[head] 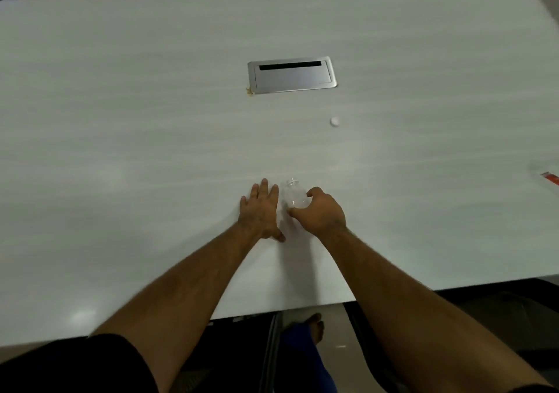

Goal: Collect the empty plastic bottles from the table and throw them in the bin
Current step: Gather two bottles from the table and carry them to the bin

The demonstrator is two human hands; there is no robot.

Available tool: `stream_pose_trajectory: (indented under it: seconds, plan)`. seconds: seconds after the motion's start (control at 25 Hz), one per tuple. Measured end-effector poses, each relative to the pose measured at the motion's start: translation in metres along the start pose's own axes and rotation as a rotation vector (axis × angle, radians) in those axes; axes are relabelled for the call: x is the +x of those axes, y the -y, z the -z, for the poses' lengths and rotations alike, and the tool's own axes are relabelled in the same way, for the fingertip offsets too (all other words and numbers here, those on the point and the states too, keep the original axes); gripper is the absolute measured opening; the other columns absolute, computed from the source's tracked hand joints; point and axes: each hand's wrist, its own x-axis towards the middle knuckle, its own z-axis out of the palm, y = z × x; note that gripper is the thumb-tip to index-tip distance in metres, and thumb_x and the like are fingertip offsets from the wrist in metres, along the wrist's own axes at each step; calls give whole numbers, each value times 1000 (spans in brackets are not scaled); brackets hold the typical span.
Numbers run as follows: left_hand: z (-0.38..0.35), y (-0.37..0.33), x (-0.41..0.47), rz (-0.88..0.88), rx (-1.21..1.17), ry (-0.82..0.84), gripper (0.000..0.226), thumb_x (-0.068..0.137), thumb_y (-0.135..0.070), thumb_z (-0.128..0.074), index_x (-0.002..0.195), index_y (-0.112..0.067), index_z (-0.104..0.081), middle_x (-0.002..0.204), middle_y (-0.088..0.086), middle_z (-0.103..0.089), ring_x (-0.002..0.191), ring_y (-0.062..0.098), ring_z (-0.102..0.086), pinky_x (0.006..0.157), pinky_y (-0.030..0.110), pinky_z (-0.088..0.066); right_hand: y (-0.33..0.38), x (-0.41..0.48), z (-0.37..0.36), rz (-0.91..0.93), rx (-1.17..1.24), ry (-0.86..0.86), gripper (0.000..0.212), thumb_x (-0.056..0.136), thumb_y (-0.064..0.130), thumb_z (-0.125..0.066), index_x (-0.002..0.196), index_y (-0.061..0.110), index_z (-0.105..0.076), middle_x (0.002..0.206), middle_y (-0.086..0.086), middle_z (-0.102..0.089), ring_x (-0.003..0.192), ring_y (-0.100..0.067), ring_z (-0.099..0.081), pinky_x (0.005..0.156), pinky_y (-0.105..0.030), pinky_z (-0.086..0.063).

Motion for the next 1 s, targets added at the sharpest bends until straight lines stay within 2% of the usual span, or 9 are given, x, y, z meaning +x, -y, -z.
stream_pose_trajectory:
  seconds: [0.24,0.44,0.52,0.6,0.68,0.76,0.88,1.0]
  plan:
    - [4,-7,2,57,53,55,140,60,-58,-84,157,-16,9,166,11,15,153,34,7,120,54,-14,-21,3,20,-15,213,-20,59,77,49,-68,123,14,-58,113,-6,-70,102,-29,-67,80,-32,-51]
    - [18,-40,5,183,99,131,140,60,-51,-87,156,-5,4,164,22,6,152,42,-1,119,50,-25,-39,3,37,-44,400,-9,58,80,45,-67,129,17,-56,115,-6,-69,104,-28,-66,86,-33,-50]
    - [26,-62,14,218,45,62,119,66,-50,-84,153,-3,-18,159,25,-21,146,43,-26,112,46,-35,-48,7,41,-60,469,-29,54,82,43,-67,129,19,-56,112,-5,-69,104,-27,-66,91,-37,-53]
    - [36,-81,29,166,-41,-145,80,77,-45,-76,139,-7,-41,141,18,-50,126,34,-52,98,41,-48,-56,14,48,-83,559,-45,49,87,42,-65,129,20,-53,109,-2,-65,103,-26,-65,95,-41,-53]
    - [50,-102,48,102,-138,-291,56,86,-37,-68,130,-8,-49,130,14,-58,115,32,-59,89,38,-51,-64,26,58,-113,623,-65,46,91,44,-61,129,22,-50,113,-3,-61,106,-26,-63,98,-46,-53]
    - [67,-123,78,43,-239,-351,54,89,-35,-64,132,-7,-47,132,15,-56,118,33,-57,91,38,-50,-75,39,71,-145,653,-91,47,92,48,-59,131,23,-48,118,-5,-61,107,-28,-64,98,-48,-54]
    - [85,-144,125,23,-321,-387,72,89,-38,-64,145,-6,-32,142,18,-44,126,34,-50,99,40,-47,-86,52,95,-146,645,-126,47,93,46,-59,132,22,-49,114,-4,-61,102,-27,-66,94,-48,-57]
    - [100,-158,173,60,-280,-420,77,92,-35,-62,152,-6,-23,149,21,-36,130,36,-46,103,41,-46,-101,66,115,-154,669,-116,46,92,43,-61,131,23,-49,112,-4,-61,100,-27,-68,90,-46,-58]
